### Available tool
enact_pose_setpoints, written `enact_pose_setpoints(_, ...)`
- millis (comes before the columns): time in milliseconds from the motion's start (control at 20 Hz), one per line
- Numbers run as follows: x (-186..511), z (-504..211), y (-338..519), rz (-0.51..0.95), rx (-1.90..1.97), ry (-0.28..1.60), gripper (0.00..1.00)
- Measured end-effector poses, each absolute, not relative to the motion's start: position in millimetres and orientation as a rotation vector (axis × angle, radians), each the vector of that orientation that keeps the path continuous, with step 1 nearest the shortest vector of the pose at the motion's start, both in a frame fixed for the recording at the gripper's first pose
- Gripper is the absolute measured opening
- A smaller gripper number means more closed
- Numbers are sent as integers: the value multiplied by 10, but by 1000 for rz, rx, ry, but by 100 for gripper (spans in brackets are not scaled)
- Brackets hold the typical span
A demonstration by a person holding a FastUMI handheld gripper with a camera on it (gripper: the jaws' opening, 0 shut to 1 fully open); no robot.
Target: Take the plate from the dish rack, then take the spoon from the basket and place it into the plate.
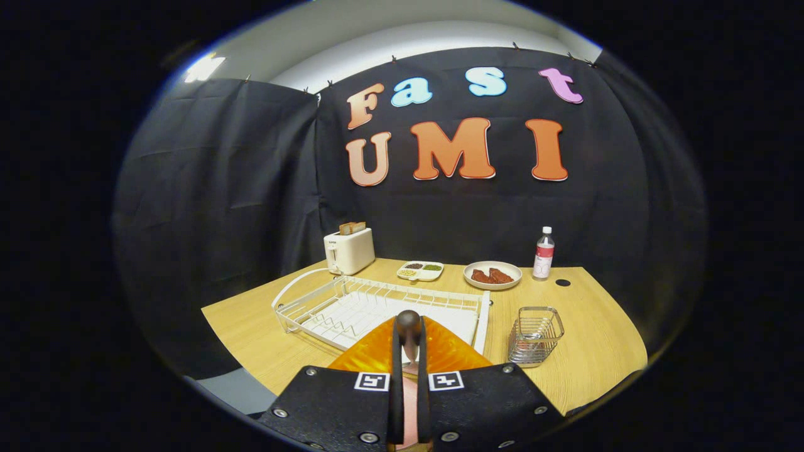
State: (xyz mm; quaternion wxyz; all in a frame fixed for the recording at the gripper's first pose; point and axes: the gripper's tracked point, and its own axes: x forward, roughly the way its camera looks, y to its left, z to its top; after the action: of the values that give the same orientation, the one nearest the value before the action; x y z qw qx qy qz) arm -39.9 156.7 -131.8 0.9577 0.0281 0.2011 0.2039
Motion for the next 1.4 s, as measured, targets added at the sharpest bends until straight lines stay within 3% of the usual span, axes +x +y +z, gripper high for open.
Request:
enact_pose_setpoints(250,-587,-1111,1808,509,68,334,8)
enact_pose_setpoints(500,-864,-1396,2047,615,88,394,8)
enact_pose_setpoints(1400,-1301,-2093,1768,677,259,525,8)
